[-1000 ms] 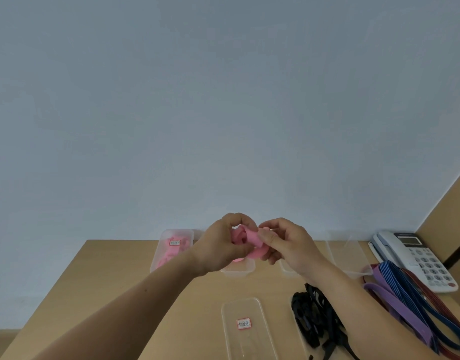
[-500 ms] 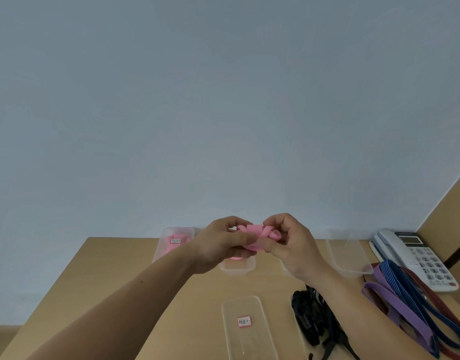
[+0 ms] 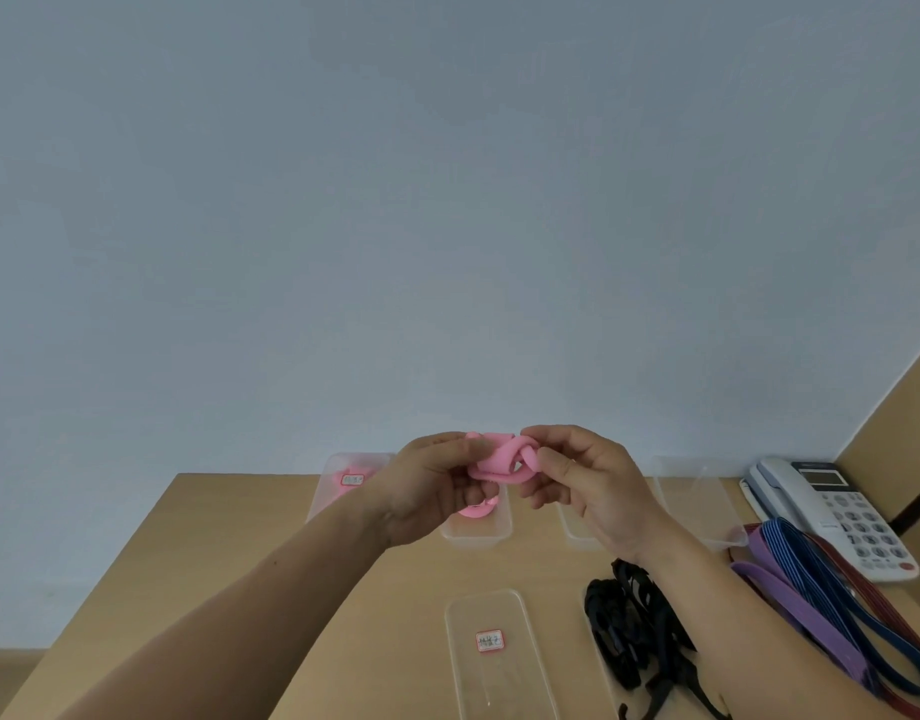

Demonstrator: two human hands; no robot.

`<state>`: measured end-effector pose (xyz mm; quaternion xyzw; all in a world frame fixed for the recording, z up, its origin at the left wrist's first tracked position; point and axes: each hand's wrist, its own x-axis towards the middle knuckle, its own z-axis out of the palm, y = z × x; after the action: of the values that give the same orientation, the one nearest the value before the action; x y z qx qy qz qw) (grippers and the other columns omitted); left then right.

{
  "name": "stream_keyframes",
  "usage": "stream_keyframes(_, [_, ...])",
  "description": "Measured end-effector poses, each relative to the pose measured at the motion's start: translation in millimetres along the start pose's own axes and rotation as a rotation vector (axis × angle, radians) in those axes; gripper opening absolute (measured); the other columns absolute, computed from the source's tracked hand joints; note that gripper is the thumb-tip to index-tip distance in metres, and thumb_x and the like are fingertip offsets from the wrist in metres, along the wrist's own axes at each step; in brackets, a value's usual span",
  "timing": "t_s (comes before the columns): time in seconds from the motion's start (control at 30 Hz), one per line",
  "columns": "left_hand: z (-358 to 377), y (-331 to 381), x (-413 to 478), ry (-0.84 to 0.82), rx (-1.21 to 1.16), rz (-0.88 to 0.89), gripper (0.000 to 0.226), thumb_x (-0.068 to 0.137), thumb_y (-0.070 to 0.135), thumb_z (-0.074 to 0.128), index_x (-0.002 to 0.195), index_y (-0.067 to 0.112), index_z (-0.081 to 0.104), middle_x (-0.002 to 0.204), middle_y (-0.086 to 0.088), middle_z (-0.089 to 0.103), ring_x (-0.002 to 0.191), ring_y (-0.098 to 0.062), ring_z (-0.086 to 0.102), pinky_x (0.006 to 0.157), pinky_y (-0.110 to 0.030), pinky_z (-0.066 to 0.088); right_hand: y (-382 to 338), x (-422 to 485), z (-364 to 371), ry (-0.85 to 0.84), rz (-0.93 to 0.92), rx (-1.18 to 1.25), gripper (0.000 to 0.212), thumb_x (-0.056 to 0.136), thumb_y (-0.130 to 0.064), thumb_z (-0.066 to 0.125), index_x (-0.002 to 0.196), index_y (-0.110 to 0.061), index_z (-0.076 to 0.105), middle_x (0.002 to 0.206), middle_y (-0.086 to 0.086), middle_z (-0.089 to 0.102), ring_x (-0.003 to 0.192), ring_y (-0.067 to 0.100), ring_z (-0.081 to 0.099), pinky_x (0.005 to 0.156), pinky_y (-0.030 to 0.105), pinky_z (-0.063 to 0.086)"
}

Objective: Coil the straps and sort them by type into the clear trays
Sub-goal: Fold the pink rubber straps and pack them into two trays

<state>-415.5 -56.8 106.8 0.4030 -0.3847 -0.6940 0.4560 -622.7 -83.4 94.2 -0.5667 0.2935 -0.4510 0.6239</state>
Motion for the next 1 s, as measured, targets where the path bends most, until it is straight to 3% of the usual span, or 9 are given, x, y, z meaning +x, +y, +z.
stream_keyframes(0.07, [-0.1,-1.3,0.7,0.022,-0.015,-0.016,0.038,0.096,0.014,0.057,0.125,-0.012,0.058,0.112,-0.024,0.057,0.093,-0.032,0.052,0.079,-0.03,0.054,1.7,1.2,2.1,0.054,-0.012,-0.036,0.028,0.078,-0.024,0.075,0.103,-0.012,0.073,0.086,0.016,0.071,0.07,0.031,0.068,0.061,0.031,0.055])
stream_keyframes(0.2, [1.4,-4.5,3.5,0.049,-0.03,-0.023,0.036,0.096,0.012,0.058,0.124,-0.01,0.06,0.115,-0.026,0.06,0.101,-0.034,0.053,0.088,-0.035,0.052,8.8,3.4,4.2,0.144,-0.051,-0.129,0.01,0.086,-0.013,0.073,0.096,-0.013,0.071,0.082,0.008,0.072,0.064,0.031,0.069,0.057,0.03,0.055])
stream_keyframes(0.43, [1.1,-7.4,5.7,0.099,-0.097,-0.021,0.036,0.096,0.013,0.06,0.125,-0.009,0.059,0.126,-0.029,0.059,0.1,-0.03,0.06,0.087,-0.032,0.056,12.0,5.3,10.3,0.202,-0.048,-0.153,0.032,0.073,-0.029,0.079,0.096,-0.009,0.068,0.079,0.001,0.07,0.06,0.027,0.067,0.053,0.03,0.052])
stream_keyframes(0.6, [0.5,-8.0,4.6,0.125,-0.057,-0.004,0.032,0.096,0.011,0.06,0.122,-0.007,0.06,0.117,-0.026,0.064,0.091,-0.027,0.063,0.083,-0.031,0.057,20.8,8.0,5.7,0.22,-0.07,-0.192,0.01,0.084,-0.014,0.076,0.093,-0.018,0.075,0.08,0.007,0.073,0.065,0.021,0.067,0.059,0.03,0.053])
stream_keyframes(0.7, [-1.4,-7.6,3.9,0.151,-0.017,0.003,0.03,0.096,0.01,0.062,0.119,-0.008,0.057,0.121,-0.031,0.062,0.096,-0.032,0.062,0.083,-0.034,0.057,21.0,8.9,3.6,0.179,-0.046,-0.284,0.015,0.087,-0.02,0.074,0.099,-0.028,0.074,0.094,-0.002,0.075,0.08,0.014,0.068,0.072,0.029,0.054])
stream_keyframes(0.8, [-0.8,-7.8,0.8,0.118,0.088,0.015,0.026,0.095,0.012,0.064,0.114,-0.004,0.055,0.107,-0.025,0.066,0.088,-0.034,0.063,0.069,-0.029,0.056,15.9,9.7,3.0,0.088,-0.035,-0.394,0.031,0.082,-0.03,0.076,0.112,-0.036,0.067,0.114,-0.015,0.068,0.108,0.003,0.063,0.085,0.023,0.053])
stream_keyframes(0.9, [1.3,-9.4,0.4,0.074,0.17,0.027,0.029,0.094,0.013,0.067,0.116,-0.001,0.054,0.096,-0.021,0.069,0.08,-0.031,0.064,0.068,-0.03,0.053,10.0,12.0,9.3,-0.012,-0.027,-0.468,0.041,0.073,-0.033,0.083,0.11,-0.039,0.067,0.109,-0.019,0.07,0.102,0.002,0.066,0.083,0.018,0.053])
stream_keyframes(1.0, [3.2,-9.2,0.5,0.08,0.168,0.055,0.026,0.093,0.016,0.068,0.112,0.004,0.053,0.091,-0.02,0.069,0.076,-0.031,0.064,0.066,-0.031,0.053,10.0,14.4,12.5,0.028,-0.06,-0.535,0.035,0.074,-0.028,0.086,0.104,-0.036,0.07,0.098,-0.02,0.072,0.094,0.0,0.068,0.078,0.014,0.052])
